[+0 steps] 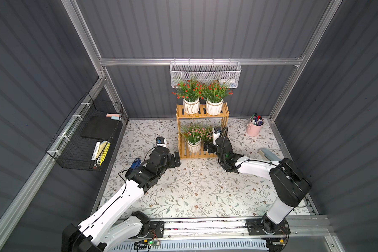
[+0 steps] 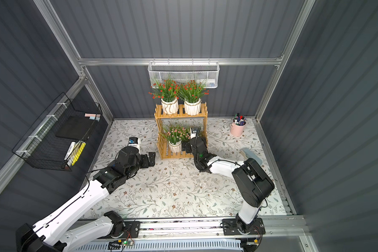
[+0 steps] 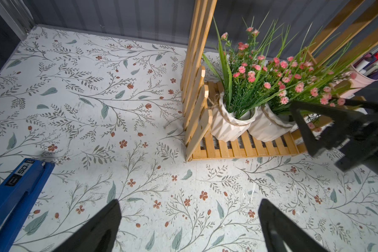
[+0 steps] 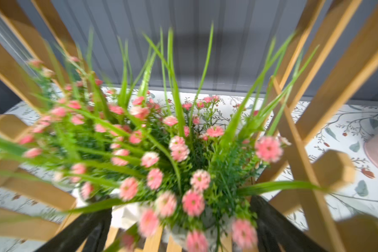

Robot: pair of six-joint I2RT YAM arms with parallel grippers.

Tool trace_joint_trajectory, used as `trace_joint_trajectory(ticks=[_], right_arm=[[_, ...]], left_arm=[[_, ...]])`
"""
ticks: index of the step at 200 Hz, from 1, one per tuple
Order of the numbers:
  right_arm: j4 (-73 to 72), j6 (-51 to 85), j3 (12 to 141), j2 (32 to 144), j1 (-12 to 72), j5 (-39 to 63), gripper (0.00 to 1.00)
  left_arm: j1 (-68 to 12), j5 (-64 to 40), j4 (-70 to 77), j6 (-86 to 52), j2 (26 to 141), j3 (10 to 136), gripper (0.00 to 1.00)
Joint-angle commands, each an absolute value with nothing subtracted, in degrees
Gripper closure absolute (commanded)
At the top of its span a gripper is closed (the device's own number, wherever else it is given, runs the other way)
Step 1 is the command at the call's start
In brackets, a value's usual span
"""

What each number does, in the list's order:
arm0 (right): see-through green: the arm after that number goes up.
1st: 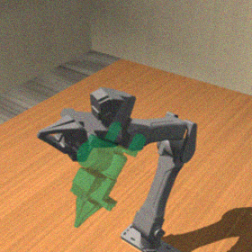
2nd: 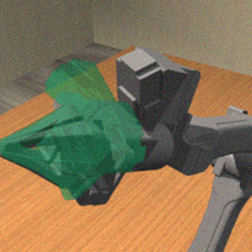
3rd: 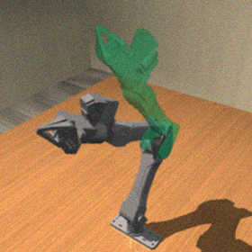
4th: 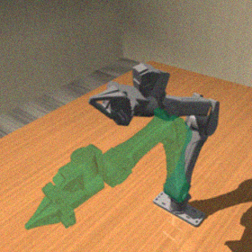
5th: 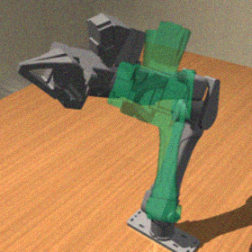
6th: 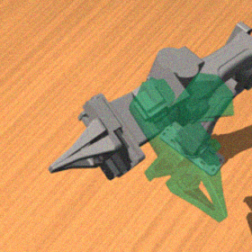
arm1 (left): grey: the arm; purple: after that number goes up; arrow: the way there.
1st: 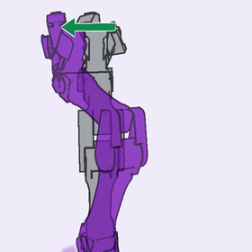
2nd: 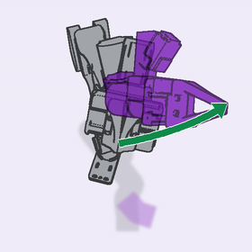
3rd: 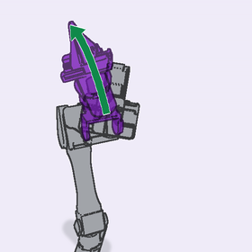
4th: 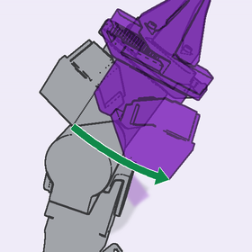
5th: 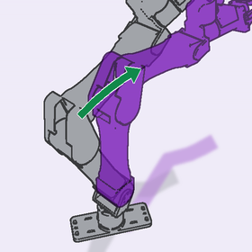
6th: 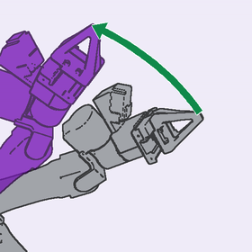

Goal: Place the baby's breath potted plants on the rack by color
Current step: Place the baby's breath potted plant on the rack, then reset both arms

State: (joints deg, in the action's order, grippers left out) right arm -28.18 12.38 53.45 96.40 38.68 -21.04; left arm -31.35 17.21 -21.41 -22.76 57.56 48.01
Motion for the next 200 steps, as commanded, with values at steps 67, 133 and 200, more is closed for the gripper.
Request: trace_joint_trajectory(ticks=[67,133,200], right_arm=[[6.69,10.56,52.33,65.55,41.59,-30.36,0.01],[8.09,-0.99,44.23,47.93,29.51,-24.90,0.01],[-5.09,3.51,35.97,56.54,6.42,-10.84,0.01]], left_arm=[[-29.80,16.83,-19.89,-22.26,69.00,58.21,0.01],[-20.51,15.59,-2.23,-15.61,68.66,49.68,0.01],[-8.20,12.21,16.21,-6.95,74.37,39.21,0.01]])
